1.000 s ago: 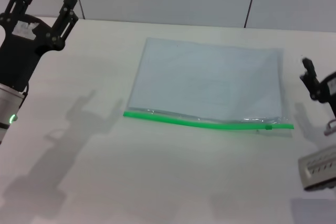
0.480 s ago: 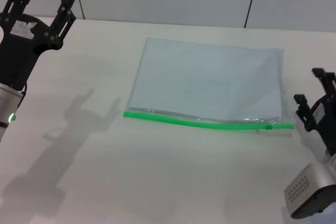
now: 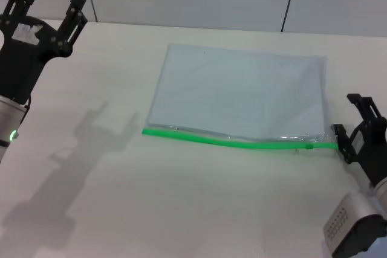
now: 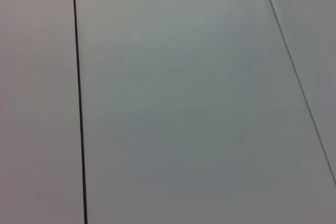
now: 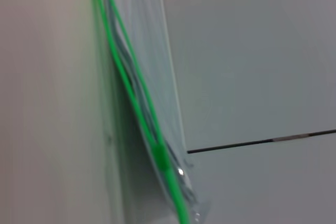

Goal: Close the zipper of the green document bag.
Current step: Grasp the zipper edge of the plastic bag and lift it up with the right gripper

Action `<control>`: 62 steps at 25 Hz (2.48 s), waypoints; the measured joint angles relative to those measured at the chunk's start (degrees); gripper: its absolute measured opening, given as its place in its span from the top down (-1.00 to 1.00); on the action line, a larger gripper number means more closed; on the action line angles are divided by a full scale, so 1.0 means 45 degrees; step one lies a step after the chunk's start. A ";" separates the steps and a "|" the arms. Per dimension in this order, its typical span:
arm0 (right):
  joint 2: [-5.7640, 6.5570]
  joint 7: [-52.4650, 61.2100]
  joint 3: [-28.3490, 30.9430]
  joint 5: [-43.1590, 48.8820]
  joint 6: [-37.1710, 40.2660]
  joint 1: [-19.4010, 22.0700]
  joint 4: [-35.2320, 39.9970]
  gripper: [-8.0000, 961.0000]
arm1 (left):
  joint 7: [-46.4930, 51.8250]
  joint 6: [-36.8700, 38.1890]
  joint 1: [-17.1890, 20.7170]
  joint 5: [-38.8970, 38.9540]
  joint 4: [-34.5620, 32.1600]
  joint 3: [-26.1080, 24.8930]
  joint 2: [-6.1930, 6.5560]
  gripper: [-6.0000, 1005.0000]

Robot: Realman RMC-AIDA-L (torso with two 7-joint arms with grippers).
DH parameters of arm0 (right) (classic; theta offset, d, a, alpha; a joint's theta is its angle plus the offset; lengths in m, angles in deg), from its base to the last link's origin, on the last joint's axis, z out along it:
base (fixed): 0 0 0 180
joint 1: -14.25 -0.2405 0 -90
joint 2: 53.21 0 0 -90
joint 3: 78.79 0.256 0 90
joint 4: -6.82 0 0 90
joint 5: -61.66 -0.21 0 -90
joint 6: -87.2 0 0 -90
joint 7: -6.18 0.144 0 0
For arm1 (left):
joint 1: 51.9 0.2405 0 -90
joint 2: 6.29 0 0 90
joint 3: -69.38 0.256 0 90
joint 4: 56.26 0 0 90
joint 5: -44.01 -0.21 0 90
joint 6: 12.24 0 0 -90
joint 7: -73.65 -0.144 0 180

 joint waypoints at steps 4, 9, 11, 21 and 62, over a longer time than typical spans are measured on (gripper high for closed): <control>0.0001 -0.0010 0.0000 0.0150 -0.0341 -0.0084 0.0349 -0.59 | 0.0028 -0.0193 0.0000 0.0000 -0.0012 0.0000 0.0000 -0.45; 0.0000 -0.0031 -0.0001 0.0932 -0.0386 -0.0120 0.0801 -0.58 | 0.0047 -0.0308 -0.0006 0.0000 -0.0020 0.0000 0.0000 -0.45; 0.0001 -0.0033 0.0000 0.1158 -0.0397 -0.0184 0.0840 -0.57 | 0.0047 -0.0309 -0.0009 0.0000 -0.0021 0.0001 0.0000 -0.45; 0.0000 0.0040 0.0018 0.1213 -0.1540 -0.0614 0.0873 -0.54 | 0.0047 -0.0310 -0.0019 -0.0001 -0.0021 0.0001 0.0000 -0.45; -0.0001 -0.0386 -0.0001 0.2224 -0.1325 -0.0466 0.1302 0.69 | 0.0046 -0.0523 -0.0010 -0.0001 -0.0036 0.0001 -0.0001 -0.45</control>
